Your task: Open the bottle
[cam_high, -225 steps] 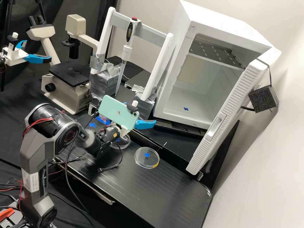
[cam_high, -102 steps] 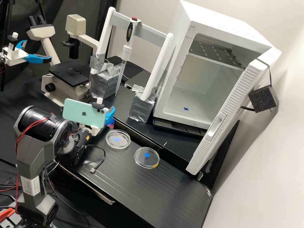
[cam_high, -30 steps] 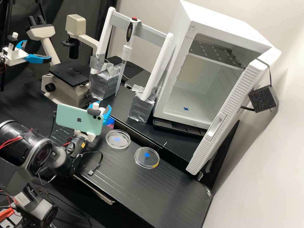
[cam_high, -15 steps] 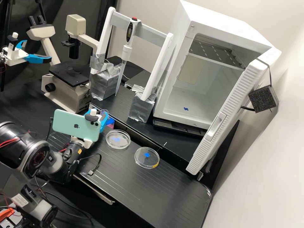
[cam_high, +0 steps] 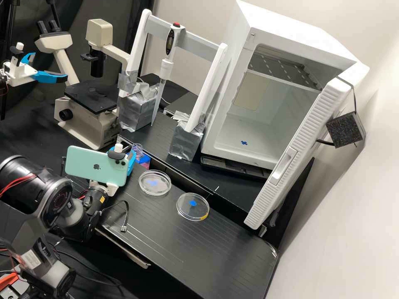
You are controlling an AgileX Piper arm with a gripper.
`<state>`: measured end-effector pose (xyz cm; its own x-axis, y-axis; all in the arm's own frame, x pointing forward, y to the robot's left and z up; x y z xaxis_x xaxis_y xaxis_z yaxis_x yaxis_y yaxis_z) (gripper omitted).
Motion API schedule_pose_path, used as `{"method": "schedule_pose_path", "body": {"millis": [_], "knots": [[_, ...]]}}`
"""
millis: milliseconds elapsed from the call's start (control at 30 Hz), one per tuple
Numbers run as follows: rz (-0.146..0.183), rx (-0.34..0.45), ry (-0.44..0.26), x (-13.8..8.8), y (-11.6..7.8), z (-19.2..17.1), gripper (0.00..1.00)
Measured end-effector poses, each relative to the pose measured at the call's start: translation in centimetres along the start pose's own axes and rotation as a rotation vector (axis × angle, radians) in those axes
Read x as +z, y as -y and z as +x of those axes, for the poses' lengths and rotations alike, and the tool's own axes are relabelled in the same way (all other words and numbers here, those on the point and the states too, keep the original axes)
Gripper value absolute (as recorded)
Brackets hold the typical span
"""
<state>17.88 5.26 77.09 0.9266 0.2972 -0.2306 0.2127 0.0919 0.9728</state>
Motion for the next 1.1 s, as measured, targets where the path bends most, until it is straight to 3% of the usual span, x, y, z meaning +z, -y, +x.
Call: {"method": "schedule_pose_path", "body": {"millis": [667, 900, 1100], "knots": [[-0.022, 0.027, -0.021, -0.5, -0.4, -0.7, 1.00], [0.014, 0.083, -0.060, -0.6, -2.0, -1.6, 1.00], [0.059, 0.208, -0.040, 0.0, -5.1, -1.6, 1.00]]}}
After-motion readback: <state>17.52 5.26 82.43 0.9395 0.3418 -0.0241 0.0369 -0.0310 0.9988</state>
